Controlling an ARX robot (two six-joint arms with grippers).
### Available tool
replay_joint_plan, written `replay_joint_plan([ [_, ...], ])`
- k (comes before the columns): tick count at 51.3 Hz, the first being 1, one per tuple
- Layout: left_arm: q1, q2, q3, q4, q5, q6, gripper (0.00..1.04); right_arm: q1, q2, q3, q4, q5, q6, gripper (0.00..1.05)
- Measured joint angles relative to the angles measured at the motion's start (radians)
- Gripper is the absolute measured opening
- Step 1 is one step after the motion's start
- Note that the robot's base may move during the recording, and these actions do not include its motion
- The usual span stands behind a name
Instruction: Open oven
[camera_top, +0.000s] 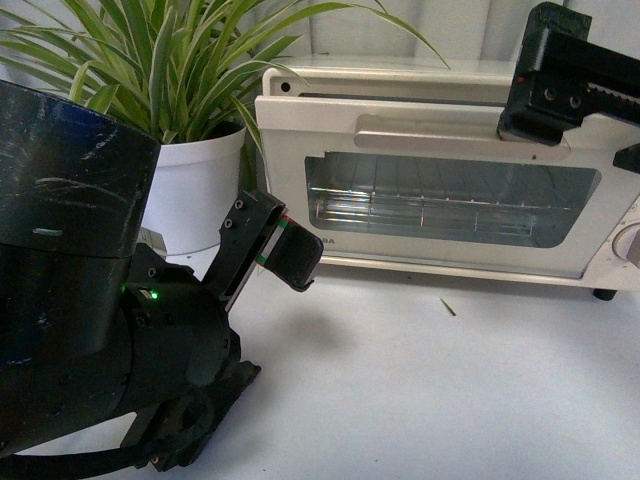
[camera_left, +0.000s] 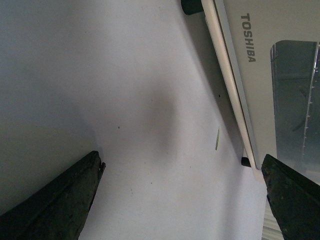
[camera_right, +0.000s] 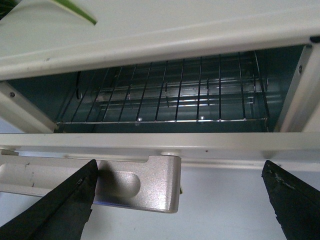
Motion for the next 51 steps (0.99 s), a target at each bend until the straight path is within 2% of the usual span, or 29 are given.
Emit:
replay_joint_plan([
  [13,0.002,-0.005,0.0,-0.011,0.0,0.0,0.98,0.034,-0.042,-0.145,0.076,-0.029,-0.001,0.95],
  [31,-0.002,-0.005,0.001,-0.016,-0.003,0.009,0.98,0.085,-0.056,-0.232,0.104,-0.049,-0.034,0.95],
  [51,-0.006,-0.007,0.0,-0.026,-0.011,0.023,0.98,0.083,-0.222,-0.298,0.035,-0.022,0.007,0.95],
])
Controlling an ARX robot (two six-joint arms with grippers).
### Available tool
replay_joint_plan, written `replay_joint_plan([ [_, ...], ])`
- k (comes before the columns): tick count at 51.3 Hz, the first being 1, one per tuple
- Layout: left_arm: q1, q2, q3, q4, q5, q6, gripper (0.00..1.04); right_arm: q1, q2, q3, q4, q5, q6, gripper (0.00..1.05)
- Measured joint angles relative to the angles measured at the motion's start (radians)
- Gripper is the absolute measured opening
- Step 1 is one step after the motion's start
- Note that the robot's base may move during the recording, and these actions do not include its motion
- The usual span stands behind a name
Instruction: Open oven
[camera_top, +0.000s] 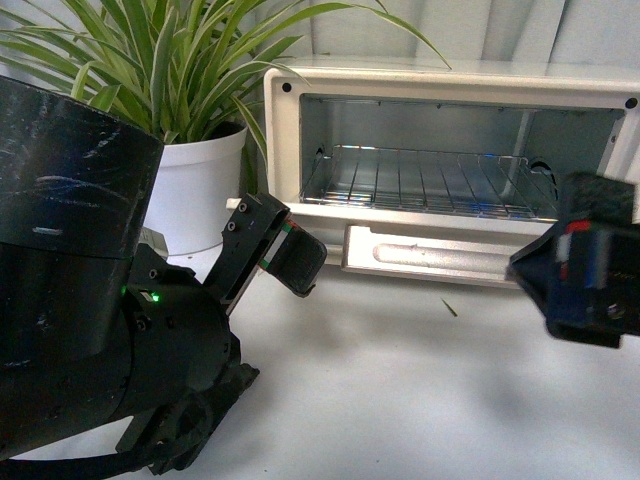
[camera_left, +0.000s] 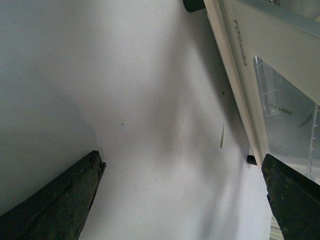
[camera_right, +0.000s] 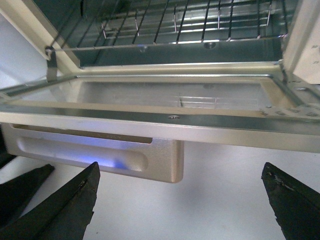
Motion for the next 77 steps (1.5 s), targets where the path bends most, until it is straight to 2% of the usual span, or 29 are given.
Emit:
replay_joint_plan([
  [11,-0.007,-0.009,0.001,-0.033,-0.029,0.049,0.98,-0.032,-0.196,0.0,-0.063,-0.015,0.053,0.95],
  [28,-0.014,-0.033,0.001,-0.101,-0.106,0.201,0.98,-0.125,-0.272,0.0,-0.093,-0.06,0.08,0.95],
  [51,-0.074,-0.036,-0.011,-0.126,-0.32,0.645,0.98,-0.15,-0.276,-0.016,-0.094,-0.087,0.085,0.95],
  [70,-0.138,-0.005,-0.04,-0.019,-0.494,1.112,0.98,-0.158,-0.28,-0.031,-0.094,-0.097,0.088,0.95],
  [77,-0.149,0.006,-0.048,0.006,-0.51,1.216,0.98,-0.158,-0.281,-0.032,-0.094,-0.098,0.088,0.95],
])
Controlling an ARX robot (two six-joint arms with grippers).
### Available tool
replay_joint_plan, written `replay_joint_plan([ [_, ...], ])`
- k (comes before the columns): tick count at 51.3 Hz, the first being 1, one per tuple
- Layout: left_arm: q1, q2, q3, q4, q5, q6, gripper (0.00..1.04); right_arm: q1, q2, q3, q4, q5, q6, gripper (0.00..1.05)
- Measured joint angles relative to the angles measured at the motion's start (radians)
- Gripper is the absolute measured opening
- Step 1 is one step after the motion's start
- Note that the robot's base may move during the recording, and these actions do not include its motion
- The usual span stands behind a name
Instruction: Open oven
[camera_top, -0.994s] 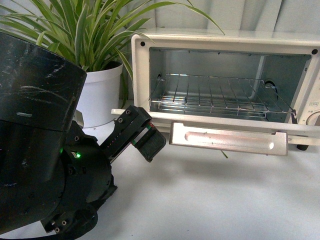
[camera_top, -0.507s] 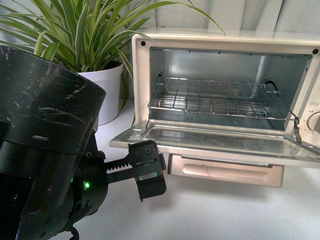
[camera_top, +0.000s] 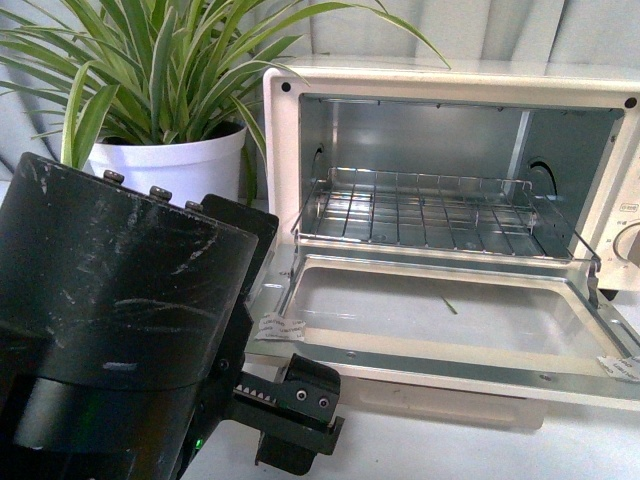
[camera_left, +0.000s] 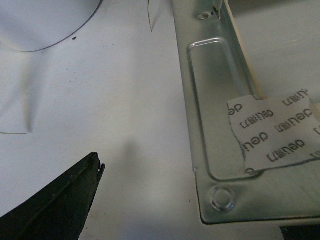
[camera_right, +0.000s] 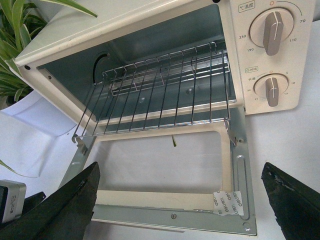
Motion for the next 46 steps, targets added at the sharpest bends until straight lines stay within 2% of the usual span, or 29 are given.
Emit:
replay_joint_plan([
  [33,0.001,-0.021,-0.06,0.031,0.04,0.124,0.98,-0.008,-0.006,-0.017,-0.023,-0.038,-0.002,0.95],
  [46,0.035,-0.158,-0.166,0.032,0.114,0.12,0.98,-0.011,-0.083,-0.021,-0.077,-0.066,-0.008,0.95],
])
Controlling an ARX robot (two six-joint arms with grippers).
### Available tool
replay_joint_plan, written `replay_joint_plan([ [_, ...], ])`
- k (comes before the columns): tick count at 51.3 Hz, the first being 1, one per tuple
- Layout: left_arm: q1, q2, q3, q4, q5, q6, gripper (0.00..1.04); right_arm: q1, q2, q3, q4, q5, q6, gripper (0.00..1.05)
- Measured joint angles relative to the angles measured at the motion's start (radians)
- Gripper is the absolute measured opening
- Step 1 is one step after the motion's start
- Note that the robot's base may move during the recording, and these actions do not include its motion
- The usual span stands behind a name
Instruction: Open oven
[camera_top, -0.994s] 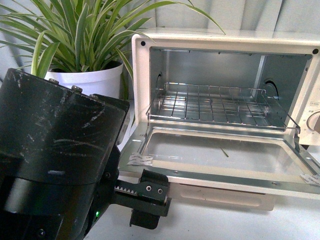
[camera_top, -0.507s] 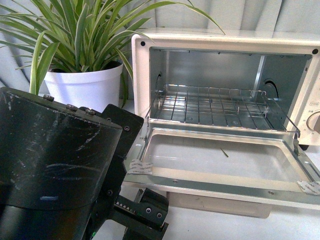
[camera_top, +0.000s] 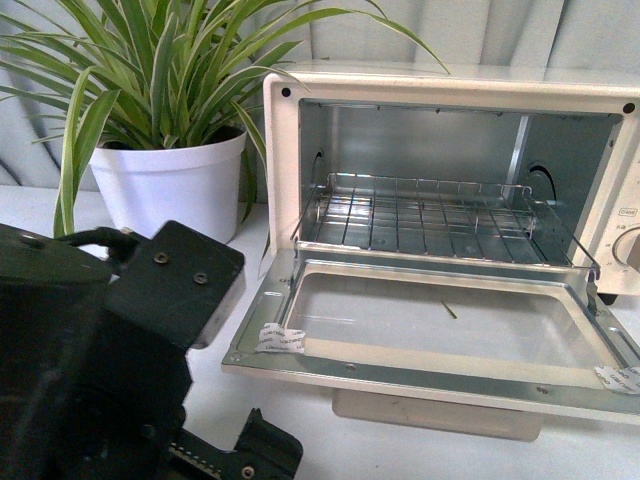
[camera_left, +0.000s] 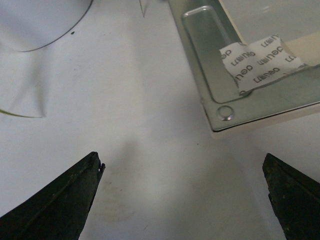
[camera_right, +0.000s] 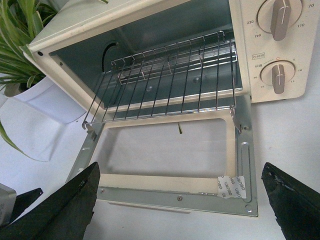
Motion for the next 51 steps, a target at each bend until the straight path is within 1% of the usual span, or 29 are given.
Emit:
replay_joint_plan([
  [3,0.018,-0.066,-0.024,-0.026,0.032,-0.03,0.98,0.009,-0.034,-0.014,-0.022,-0.005,0.0,0.95],
  [10,0.047,-0.232,-0.097,-0.043,0.02,-0.038,0.98,0.03,-0.14,-0.084,-0.072,0.003,-0.002,0.95],
  [15,0.067,-0.34,-0.154,-0.04,0.012,-0.019,0.98,0.024,-0.237,-0.133,-0.1,0.021,-0.015,0.95],
  [22,0.101,-0.478,-0.212,-0.052,0.019,-0.01,0.98,0.007,-0.362,-0.177,-0.169,-0.022,-0.006,0.95],
  [27,0.121,-0.591,-0.26,-0.097,0.024,-0.008,0.98,0.008,-0.465,-0.214,-0.22,-0.012,-0.003,0.95],
  [32,0.152,-0.73,-0.307,-0.173,0.049,-0.017,0.98,0.0,-0.548,-0.246,-0.237,-0.019,-0.003,0.95],
  [36,0.173,-0.835,-0.33,-0.22,0.049,-0.02,0.98,-0.017,-0.566,-0.262,-0.235,-0.031,-0.002,0.95],
  [39,0.193,-0.923,-0.34,-0.287,0.066,-0.044,0.98,-0.025,-0.575,-0.28,-0.228,-0.029,-0.003,0.95],
  [44,0.205,-1.03,-0.363,-0.364,0.034,-0.056,0.98,-0.032,-0.588,-0.309,-0.217,-0.029,-0.002,0.95],
  [47,0.214,-1.107,-0.375,-0.441,0.043,-0.089,0.98,-0.034,-0.599,-0.327,-0.206,-0.027,0.002,0.95],
  [51,0.226,-1.185,-0.391,-0.503,0.042,-0.106,0.98,-0.038,-0.617,-0.352,-0.189,-0.026,0.006,0.95],
])
